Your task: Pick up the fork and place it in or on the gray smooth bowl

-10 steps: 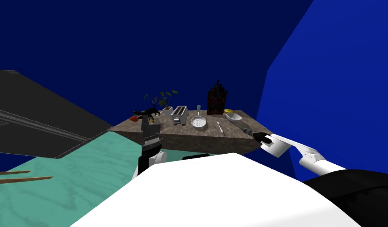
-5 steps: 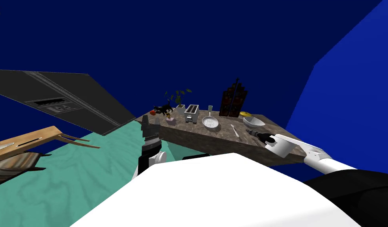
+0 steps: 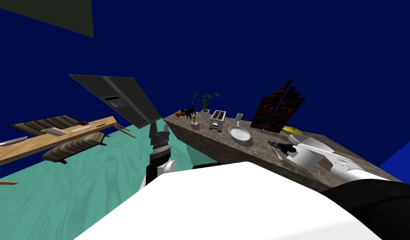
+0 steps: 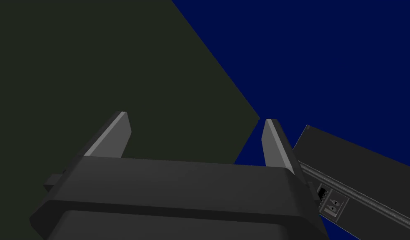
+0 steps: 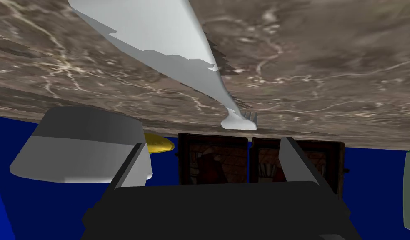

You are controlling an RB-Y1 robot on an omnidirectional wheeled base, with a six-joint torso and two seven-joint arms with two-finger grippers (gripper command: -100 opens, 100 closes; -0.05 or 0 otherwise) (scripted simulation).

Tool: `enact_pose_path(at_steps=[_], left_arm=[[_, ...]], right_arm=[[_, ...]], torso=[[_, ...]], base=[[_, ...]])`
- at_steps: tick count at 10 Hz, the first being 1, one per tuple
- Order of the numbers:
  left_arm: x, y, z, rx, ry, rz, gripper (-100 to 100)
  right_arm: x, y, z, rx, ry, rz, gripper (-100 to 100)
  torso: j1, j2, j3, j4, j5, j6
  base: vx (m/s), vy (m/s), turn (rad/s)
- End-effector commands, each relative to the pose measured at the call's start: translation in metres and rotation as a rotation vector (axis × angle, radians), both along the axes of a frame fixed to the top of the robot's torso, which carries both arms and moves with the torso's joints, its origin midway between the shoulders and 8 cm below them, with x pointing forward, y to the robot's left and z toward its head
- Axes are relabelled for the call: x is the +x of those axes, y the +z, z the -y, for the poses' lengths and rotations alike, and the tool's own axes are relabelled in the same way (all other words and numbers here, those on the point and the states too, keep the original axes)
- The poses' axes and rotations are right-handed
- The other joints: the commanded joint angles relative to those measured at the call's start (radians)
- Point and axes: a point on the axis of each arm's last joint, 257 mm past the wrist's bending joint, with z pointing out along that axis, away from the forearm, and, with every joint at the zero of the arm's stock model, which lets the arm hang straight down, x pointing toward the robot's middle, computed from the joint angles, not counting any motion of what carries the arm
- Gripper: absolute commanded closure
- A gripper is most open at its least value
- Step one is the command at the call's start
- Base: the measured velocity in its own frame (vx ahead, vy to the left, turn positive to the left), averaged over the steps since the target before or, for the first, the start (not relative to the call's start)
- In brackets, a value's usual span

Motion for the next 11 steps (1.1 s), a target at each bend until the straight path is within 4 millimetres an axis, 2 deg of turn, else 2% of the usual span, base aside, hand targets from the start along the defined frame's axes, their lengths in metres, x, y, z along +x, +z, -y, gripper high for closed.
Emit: enact_pose_path(at_steps=[1,2,3,4,5,6,8,9,10,11], left_arm=[[0.0,0.0,0.0,0.0,0.0,0.0,0],[0.0,0.0,0.0,0.0,0.0,0.0,0],[0.0,0.0,0.0,0.0,0.0,0.0,0],[0.0,0.0,0.0,0.0,0.0,0.0,0],[0.0,0.0,0.0,0.0,0.0,0.0,0],[0.0,0.0,0.0,0.0,0.0,0.0,0],[0.0,0.0,0.0,0.0,0.0,0.0,0],[0.0,0.0,0.0,0.0,0.0,0.0,0],[0.0,0.0,0.0,0.0,0.0,0.0,0],[0.0,0.0,0.0,0.0,0.0,0.0,0]], right_arm=[[-0.022,-0.009,0.012,0.004,-0.046,-0.036,-100],[-0.046,-0.02,0.019,0.01,-0.087,-0.077,-100],[-0.058,-0.026,0.022,0.012,-0.106,-0.098,-100],[-0.051,-0.022,0.02,0.01,-0.091,-0.083,-100],[-0.053,-0.023,0.021,0.01,-0.094,-0.085,0],[-0.061,-0.033,0.024,0.012,-0.104,-0.091,-100],[-0.07,-0.043,0.026,0.013,-0.114,-0.097,-100],[-0.065,-0.039,0.025,0.013,-0.111,-0.094,-100],[-0.065,-0.039,0.025,0.013,-0.11,-0.094,100],[-0.066,-0.039,0.025,0.011,-0.111,-0.095,100]], torso=[[0.0,0.0,0.0,0.0,0.0,0.0],[-0.003,0.001,0.0,0.0,-0.001,0.001],[-0.003,0.002,0.001,0.0,-0.001,0.001],[-0.004,0.002,0.001,0.001,-0.001,0.001],[-0.007,0.004,0.002,0.001,-0.002,0.002],[-0.008,0.004,0.003,0.001,-0.002,0.002],[-0.012,0.002,0.001,0.001,-0.003,0.001],[-0.011,0.005,0.003,0.001,-0.004,0.001],[-0.012,0.004,0.002,0.001,-0.004,0.001],[-0.012,0.003,0.002,0.001,-0.005,0.001]], base=[[0.039,0.078,0.207],[0.032,0.077,0.254],[0.025,0.059,0.235],[0.011,0.019,0.034],[0.0,0.0,0.0],[0.033,-0.023,0.082],[0.014,-0.036,0.064],[-0.007,-0.005,0.012],[0.0,0.0,0.0],[-0.005,-0.009,-0.02]])
